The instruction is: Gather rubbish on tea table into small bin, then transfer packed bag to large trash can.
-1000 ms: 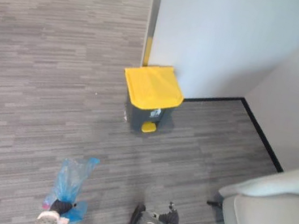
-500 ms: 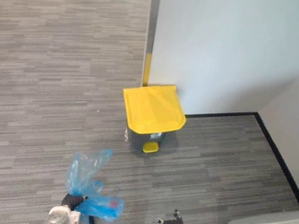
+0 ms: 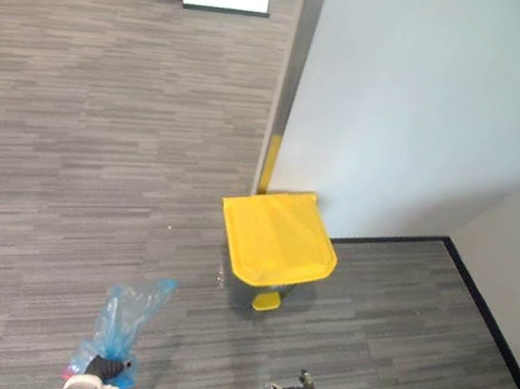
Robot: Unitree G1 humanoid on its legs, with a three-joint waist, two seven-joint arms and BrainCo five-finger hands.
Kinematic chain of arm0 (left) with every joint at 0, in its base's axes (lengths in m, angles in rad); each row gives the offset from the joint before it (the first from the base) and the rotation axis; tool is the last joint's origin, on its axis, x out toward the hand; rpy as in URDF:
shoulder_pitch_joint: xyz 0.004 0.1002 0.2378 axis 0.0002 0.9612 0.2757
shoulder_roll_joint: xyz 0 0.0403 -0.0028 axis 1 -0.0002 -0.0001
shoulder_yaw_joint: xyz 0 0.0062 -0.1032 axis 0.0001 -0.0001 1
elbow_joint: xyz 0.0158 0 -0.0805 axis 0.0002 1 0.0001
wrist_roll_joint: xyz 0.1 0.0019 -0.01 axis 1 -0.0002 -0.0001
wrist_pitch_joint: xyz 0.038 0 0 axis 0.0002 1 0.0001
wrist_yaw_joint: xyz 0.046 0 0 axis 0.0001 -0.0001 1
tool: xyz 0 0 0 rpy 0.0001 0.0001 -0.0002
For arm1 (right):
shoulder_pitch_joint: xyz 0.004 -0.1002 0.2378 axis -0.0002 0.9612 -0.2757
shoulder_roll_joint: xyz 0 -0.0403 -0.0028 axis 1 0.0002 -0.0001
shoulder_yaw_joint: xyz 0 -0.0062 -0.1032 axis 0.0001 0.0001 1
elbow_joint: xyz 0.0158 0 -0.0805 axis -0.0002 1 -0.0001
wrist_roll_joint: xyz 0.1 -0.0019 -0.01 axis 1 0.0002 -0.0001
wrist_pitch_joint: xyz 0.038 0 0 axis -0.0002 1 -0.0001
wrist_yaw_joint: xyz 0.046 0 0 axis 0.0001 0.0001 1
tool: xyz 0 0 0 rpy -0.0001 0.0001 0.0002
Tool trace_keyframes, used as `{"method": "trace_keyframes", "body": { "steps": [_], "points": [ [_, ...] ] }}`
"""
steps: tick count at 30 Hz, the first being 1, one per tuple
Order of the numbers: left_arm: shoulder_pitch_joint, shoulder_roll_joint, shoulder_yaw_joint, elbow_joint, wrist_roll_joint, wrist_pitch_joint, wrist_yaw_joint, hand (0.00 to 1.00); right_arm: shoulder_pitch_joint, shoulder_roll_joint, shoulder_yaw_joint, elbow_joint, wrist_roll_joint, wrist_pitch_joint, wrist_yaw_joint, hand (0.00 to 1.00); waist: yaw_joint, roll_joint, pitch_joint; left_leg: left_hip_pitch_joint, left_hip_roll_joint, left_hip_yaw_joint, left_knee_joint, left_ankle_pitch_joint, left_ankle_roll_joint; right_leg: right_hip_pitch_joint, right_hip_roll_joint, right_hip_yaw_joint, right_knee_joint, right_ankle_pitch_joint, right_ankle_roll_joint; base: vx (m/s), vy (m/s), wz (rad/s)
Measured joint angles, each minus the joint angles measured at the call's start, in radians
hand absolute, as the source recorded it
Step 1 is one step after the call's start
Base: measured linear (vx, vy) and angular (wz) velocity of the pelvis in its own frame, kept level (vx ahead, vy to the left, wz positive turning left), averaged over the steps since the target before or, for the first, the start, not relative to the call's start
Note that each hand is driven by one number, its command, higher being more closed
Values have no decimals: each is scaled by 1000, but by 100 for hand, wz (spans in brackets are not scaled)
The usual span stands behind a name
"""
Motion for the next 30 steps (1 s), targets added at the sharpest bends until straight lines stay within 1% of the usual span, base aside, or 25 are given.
{"method": "trace_keyframes", "body": {
  "steps": [1,2,3,4,5,6,8,9,10,11,12,13,14,15,16,17,18,19,20,21,22,23,25,29,30],
  "points": [
    [3,5,-2,1,0,-1,-1,100,0,1,5,1,0,0,0,0,-3,-11,-2,3,-9,-6,-5,1,-16,5,7,5,-83,62,-5,235,-175,39],
    [-2,12,2,11,1,-1,-1,100,4,2,9,6,3,0,3,0,-6,-34,-5,8,-20,-32,-6,-14,-47,5,10,30,-134,189,-60,244,-175,19],
    [-11,-12,2,28,1,-1,1,100,-8,-16,11,9,-1,3,-1,0,6,11,-7,20,14,-51,-24,-17,-62,9,44,23,-125,185,-66,286,-213,6],
    [-12,-25,2,27,1,-3,-1,100,-12,-22,11,8,-2,4,-1,0,6,27,-5,26,24,-58,-36,-11,-70,8,51,11,-118,157,-71,266,-197,-5],
    [-14,-34,2,27,1,-3,0,100,-11,-23,4,6,1,3,-1,0,2,35,-2,29,30,-66,-41,-9,-74,8,52,1,-106,142,-74,225,-187,19],
    [-20,-43,1,30,2,-3,-2,100,-12,-23,-13,3,1,2,-1,0,-7,40,-2,34,39,-81,-44,-3,-83,13,54,-15,-90,117,-79,199,-177,37],
    [-28,-49,2,34,2,-3,-6,100,-6,-20,-17,6,1,4,-1,0,-9,40,-2,44,70,-96,0,2,-93,74,68,-51,-111,83,-84,170,-165,49],
    [-29,-52,2,32,2,-3,-10,100,3,-15,-17,6,0,6,-1,0,-9,36,-2,34,90,-109,68,4,-97,124,78,-74,-149,74,-76,132,-147,59],
    [-29,-54,5,18,2,-3,-13,100,16,-13,-16,4,1,6,-1,0,-7,34,-2,-6,117,-104,175,5,-99,177,92,-91,-194,76,-76,157,-144,51],
    [-29,-59,12,6,2,-3,-14,100,20,-13,-16,4,1,6,-1,0,-5,33,-2,-33,133,-98,236,7,-102,199,101,-98,-215,78,-77,129,-92,32],
    [-25,-65,14,-16,2,-4,-17,100,26,-12,-14,3,1,10,-1,0,4,35,-3,-77,166,-65,352,10,-104,236,112,-102,-251,81,-86,149,-28,7],
    [-18,-69,14,-24,2,-4,-21,100,29,-11,-14,3,1,12,-1,0,9,32,-5,-95,184,-26,399,-7,-94,258,116,-93,-278,84,-97,129,15,-3],
    [-19,-70,14,-24,2,-4,-22,100,30,-12,-14,3,1,13,-1,0,9,30,-8,-103,181,-12,398,-22,-96,263,115,-85,-289,93,-108,171,68,-24],
    [-18,-71,12,-24,2,-4,-26,100,27,-13,-17,4,2,13,-1,0,8,31,-10,-128,164,17,370,-58,-95,272,109,-67,-313,104,-105,162,127,-38],
    [-21,-70,12,-23,2,-4,-28,100,24,-15,-19,12,3,15,-3,0,8,28,-8,-156,128,13,302,-69,-90,273,88,-50,-320,123,-77,155,151,-40],
    [-22,-70,11,-23,2,-4,-29,100,22,-16,-20,20,3,16,-3,0,8,27,-7,-161,113,4,258,-63,-88,273,82,-47,-316,127,-70,118,151,-42],
    [-21,-72,9,-21,2,-4,-29,100,22,-18,-26,30,8,18,-3,0,8,35,-11,-167,92,-17,131,-13,-78,274,78,-29,-318,133,-57,150,210,-53],
    [-26,-69,10,-16,2,-6,-30,100,15,-23,-29,43,12,19,-5,0,11,39,-12,-151,75,-15,82,51,-82,279,83,7,-321,136,-31,160,198,-55],
    [-29,-64,8,-13,2,-6,-28,100,19,-16,-26,43,12,21,-4,0,13,32,-23,-129,55,-10,65,57,-77,283,75,31,-338,148,-12,202,233,-42],
    [-33,-47,6,-3,2,-6,-28,100,25,-4,-27,43,13,21,-4,0,6,11,-33,-117,34,-2,42,57,-76,295,58,46,-368,150,-4,151,163,-17],
    [-35,-38,0,8,2,-5,-29,100,29,1,-28,43,13,21,-4,0,5,9,-33,-112,26,3,38,57,-76,302,53,53,-382,157,5,159,176,-12],
    [-34,-30,-3,22,3,-3,-29,100,34,7,-29,43,13,21,-4,0,4,0,-37,-105,15,6,34,57,-76,311,45,59,-396,162,12,115,128,-10],
    [-30,-26,-1,34,4,-1,-28,100,36,15,-31,44,12,21,-4,0,4,-8,-38,-98,4,7,30,57,-75,321,38,65,-409,163,13,77,63,-6],
    [-10,-10,-1,40,5,-1,-23,100,35,11,-46,45,13,21,-3,0,6,-6,-37,-68,6,33,-6,61,-68,318,51,92,-413,163,12,28,-10,-20],
    [-10,-10,0,49,5,-1,-21,100,34,8,-49,44,13,20,-4,0,6,4,-34,-63,8,34,-18,63,-66,316,56,97,-416,165,9,-2,-40,-18]
  ]
}}
